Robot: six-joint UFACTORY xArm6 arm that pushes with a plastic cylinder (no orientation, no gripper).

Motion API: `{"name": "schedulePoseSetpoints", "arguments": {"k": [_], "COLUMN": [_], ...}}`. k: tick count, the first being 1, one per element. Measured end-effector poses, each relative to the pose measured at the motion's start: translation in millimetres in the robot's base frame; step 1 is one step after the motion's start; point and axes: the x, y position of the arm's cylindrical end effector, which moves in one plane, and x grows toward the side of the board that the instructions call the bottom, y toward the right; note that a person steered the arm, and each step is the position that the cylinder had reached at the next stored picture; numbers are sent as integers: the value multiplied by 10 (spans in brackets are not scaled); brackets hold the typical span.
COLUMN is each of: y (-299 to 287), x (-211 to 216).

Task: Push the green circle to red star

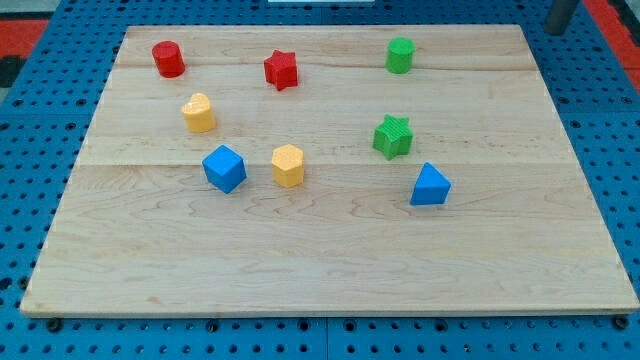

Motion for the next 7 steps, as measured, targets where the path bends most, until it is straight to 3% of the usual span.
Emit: {"name": "schedulePoseSetpoints", "arguments": {"k": [3,4,5,6,7], "y": [-12,-29,-146,-652,-652], "x": [14,217,611,615,619]}}
